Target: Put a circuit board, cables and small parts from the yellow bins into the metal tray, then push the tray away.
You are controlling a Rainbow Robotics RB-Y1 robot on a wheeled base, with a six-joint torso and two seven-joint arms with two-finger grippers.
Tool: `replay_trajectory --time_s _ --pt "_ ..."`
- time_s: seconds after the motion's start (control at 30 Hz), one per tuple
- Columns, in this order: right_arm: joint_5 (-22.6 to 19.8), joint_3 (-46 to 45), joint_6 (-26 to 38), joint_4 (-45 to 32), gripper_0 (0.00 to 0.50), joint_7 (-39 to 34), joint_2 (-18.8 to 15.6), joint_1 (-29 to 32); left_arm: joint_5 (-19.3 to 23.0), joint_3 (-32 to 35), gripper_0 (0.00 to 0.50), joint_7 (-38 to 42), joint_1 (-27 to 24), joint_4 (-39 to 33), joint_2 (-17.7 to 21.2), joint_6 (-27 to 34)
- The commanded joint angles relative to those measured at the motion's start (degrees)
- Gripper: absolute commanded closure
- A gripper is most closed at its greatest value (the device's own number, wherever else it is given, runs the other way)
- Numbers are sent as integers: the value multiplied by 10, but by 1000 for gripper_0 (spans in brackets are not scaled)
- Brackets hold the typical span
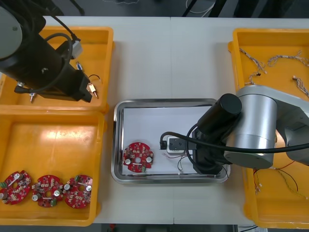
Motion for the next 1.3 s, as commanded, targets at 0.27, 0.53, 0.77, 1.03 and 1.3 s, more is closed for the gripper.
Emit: replay_trajectory --time_s 0.27,0.53,0.77,1.03,1.3 --pt "34 37 -40 27 500 1 13 -17 -97 34 0 -85 -52 87 39 5" --pt "50 39 -62 64 500 -1 40 -14 -112 47 0 -167 -84 145 41 5" --pt "56 39 -76 77 500 -6 49 -11 -140 51 0 -263 -117 218 42 5" --pt "65 39 -72 77 18 -7 46 -11 -172 52 0 -344 -143 297 43 5" --pt "82 37 -62 69 0 -7 42 -11 -199 53 0 -398 -171 366 43 5"
